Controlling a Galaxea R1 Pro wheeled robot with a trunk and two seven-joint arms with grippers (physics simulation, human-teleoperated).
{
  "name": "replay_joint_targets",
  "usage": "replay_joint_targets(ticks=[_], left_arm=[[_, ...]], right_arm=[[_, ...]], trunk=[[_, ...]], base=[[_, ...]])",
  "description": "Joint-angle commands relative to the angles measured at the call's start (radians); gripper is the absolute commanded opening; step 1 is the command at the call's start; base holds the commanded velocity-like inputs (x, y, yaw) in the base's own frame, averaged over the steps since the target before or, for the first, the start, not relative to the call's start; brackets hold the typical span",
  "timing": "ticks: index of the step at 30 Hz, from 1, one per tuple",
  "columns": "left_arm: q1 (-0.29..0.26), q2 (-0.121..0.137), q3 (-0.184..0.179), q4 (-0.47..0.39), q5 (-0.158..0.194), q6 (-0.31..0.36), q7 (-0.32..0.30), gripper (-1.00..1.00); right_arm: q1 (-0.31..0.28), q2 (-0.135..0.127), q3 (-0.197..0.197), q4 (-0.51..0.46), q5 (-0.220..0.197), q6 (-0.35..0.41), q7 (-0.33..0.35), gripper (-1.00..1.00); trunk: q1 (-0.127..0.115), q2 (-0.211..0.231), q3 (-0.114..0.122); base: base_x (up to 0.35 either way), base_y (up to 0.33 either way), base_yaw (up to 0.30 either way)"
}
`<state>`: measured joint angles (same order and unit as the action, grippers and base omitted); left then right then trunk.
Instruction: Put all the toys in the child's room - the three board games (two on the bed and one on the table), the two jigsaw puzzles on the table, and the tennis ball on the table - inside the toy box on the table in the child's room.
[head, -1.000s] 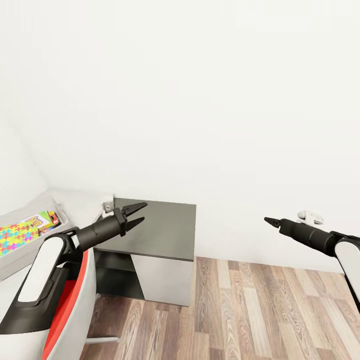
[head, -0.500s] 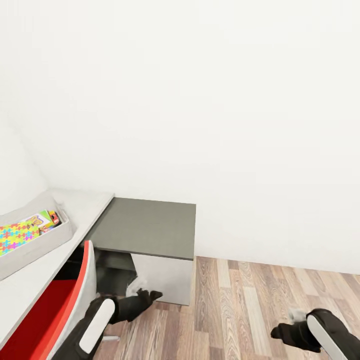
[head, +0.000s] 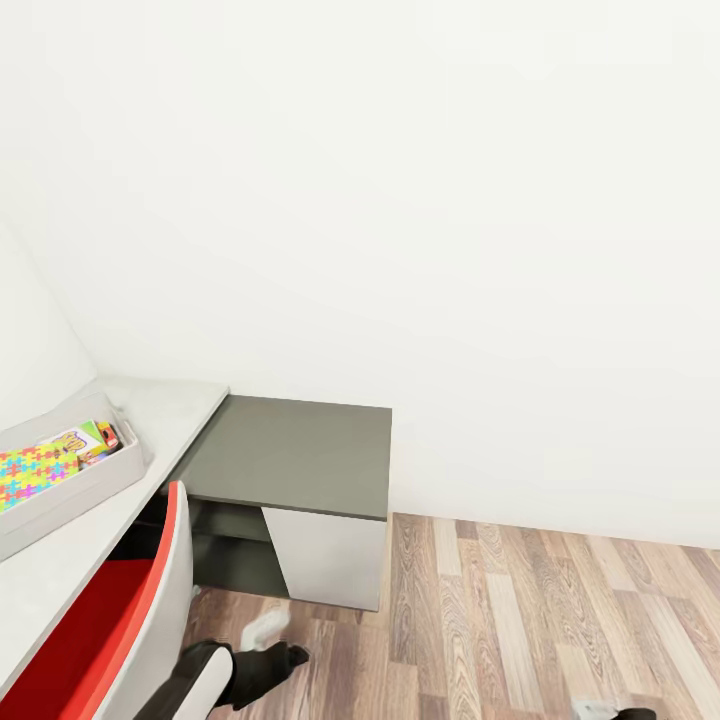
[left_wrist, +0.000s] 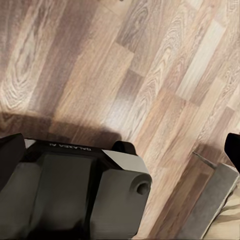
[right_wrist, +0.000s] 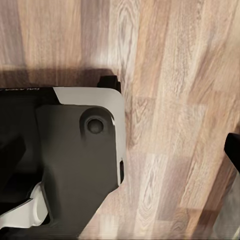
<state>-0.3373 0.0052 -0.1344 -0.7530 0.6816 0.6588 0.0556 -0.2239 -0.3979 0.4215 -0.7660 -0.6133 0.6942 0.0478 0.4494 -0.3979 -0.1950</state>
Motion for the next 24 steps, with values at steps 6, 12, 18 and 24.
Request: replay_joint_targets(ticks=[6,12,18,24], left_arm=[[0.000,0.012,0.002,0.045,-0.039,-0.017,0.007,1.00],[0.000,0.020,-0.005,0.130,-0.057,-0.055,0.007,1.00],[0.000,0.038,-0.009,0.304,-0.085,-0.160,0.007,1.00],[0.006,0.048,-0.010,0.445,-0.143,-0.290,0.004,1.00]], right_arm=[[0.003,0.005,0.026,0.035,0.006,-0.035,0.027,1.00],[0.004,0.026,0.031,0.083,0.007,-0.078,0.032,1.00],[0.003,0.064,0.034,0.174,0.008,-0.151,0.034,1.00],[0.002,0.083,0.035,0.216,0.011,-0.187,0.035,1.00]], trunk=[[0.001,-0.002,0.003],[0.001,-0.002,0.011],[0.001,-0.002,0.021],[0.001,-0.002,0.030]], base=[[0.000,0.000,0.000],[0.000,0.000,0.000],[0.000,0.000,0.000],[0.000,0.000,0.000]])
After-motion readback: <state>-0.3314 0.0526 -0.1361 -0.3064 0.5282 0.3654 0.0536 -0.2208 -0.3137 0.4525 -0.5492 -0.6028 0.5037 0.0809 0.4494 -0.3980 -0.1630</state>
